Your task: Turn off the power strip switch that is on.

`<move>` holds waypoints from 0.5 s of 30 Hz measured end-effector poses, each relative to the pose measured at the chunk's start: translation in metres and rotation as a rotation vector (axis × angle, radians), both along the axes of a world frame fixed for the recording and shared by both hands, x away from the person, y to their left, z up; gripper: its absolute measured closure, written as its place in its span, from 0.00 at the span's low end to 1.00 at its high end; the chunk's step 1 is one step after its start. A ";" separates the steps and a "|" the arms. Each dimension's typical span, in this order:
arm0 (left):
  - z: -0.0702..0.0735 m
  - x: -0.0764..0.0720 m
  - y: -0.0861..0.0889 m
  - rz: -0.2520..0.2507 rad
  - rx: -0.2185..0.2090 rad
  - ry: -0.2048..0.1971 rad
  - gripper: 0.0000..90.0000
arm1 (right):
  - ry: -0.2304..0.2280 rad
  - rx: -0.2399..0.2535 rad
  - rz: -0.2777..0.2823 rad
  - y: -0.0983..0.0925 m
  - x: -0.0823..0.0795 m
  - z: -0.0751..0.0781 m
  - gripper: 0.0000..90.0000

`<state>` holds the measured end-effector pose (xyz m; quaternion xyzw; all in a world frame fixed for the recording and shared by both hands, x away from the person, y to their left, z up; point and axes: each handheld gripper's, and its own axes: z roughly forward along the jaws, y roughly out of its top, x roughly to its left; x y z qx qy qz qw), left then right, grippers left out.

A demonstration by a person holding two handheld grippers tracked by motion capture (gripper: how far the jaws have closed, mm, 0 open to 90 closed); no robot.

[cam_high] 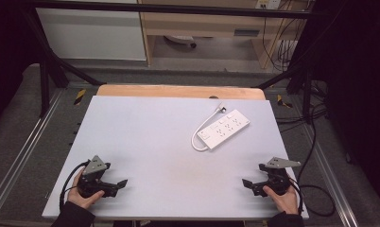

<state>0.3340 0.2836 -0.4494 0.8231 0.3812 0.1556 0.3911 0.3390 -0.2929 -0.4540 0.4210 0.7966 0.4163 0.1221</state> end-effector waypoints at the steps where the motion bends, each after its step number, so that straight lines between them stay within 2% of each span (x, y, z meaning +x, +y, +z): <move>1: 0.000 0.000 0.000 0.000 0.000 0.000 0.05 | 0.000 -0.002 -0.002 0.000 0.000 0.000 0.01; 15: -0.001 0.000 -0.002 -0.006 0.015 0.001 0.05 | 0.004 -0.007 -0.006 0.002 -0.001 -0.001 0.01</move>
